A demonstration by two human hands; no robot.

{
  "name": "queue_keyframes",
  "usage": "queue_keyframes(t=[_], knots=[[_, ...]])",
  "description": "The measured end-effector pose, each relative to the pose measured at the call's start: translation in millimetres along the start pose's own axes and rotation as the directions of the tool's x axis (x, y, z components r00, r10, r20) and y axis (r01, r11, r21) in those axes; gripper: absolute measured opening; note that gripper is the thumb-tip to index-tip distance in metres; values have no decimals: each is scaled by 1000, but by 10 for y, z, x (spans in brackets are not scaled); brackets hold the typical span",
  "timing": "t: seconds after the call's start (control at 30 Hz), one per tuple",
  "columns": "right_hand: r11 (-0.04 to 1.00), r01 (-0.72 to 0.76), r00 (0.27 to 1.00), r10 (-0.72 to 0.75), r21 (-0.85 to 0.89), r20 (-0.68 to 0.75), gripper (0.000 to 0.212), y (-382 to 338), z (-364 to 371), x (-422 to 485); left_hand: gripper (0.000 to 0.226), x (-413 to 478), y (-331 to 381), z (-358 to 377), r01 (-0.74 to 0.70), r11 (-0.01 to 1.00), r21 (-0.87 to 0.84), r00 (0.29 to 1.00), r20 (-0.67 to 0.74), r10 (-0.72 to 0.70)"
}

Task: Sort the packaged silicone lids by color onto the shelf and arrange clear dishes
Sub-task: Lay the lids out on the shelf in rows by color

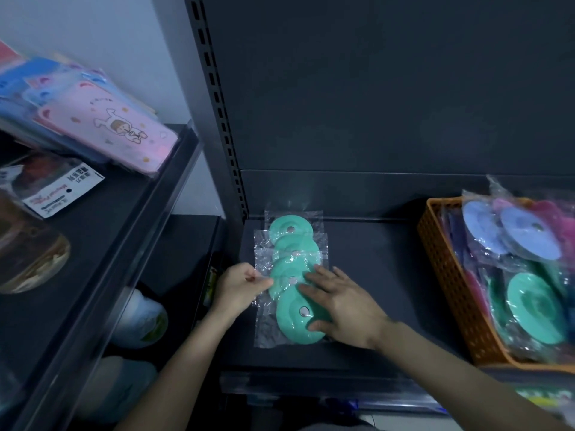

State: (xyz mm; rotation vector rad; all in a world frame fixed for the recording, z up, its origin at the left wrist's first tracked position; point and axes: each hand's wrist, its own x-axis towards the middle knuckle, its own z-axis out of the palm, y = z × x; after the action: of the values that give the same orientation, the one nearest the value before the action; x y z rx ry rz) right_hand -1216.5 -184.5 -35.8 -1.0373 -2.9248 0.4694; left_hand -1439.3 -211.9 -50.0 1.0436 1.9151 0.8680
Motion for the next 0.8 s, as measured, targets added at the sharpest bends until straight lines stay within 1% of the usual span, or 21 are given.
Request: queue_keyframes(t=[0.13,0.2,0.27,0.33,0.4,0.43,0.47,0.5,0.57,0.6,0.67,0.8], knots=[[1000,-13,1000,13,16,-3,75,-41,4,14,17,-27,7,-10,-13,1000,3,1000,7,13],[999,-17,1000,17,33,1,75,-35,16,4,12,-28,5,-33,-21,1000,-2,1000,13,21],[996,-35,999,36,85,-8,76,-21,23,-9,8,-28,8,-48,-24,1000,-11,1000,15,24],[988,-66,998,69,138,-12,80,-26,1,-30,13,-31,15,-53,-11,1000,3,1000,2,11],[979,-102,994,109,177,-29,88,-41,-42,-74,18,-27,27,-50,4,1000,23,1000,-26,-3],[972,-124,989,136,198,-51,85,-41,-66,-98,16,-27,38,-50,4,999,37,999,-48,-2],[966,-139,983,161,219,-85,76,-34,-97,-123,12,-26,53,-55,0,996,86,997,-76,7],[960,-152,975,185,237,-123,66,-21,-129,-149,14,-38,85,-64,-10,987,163,993,-116,30],[951,-177,951,231,252,-205,53,14,-202,-197,35,-59,151,-64,-40,955,293,978,-184,97],[949,-191,937,252,250,-241,49,36,-247,-222,39,-82,208,-55,-80,948,307,969,-200,147],[949,-217,911,281,227,-301,43,93,-365,-284,38,-139,364,2,-179,939,294,952,-188,241],[941,-277,870,331,194,-364,40,266,-646,-473,41,-218,715,299,-277,927,251,946,-95,309]])
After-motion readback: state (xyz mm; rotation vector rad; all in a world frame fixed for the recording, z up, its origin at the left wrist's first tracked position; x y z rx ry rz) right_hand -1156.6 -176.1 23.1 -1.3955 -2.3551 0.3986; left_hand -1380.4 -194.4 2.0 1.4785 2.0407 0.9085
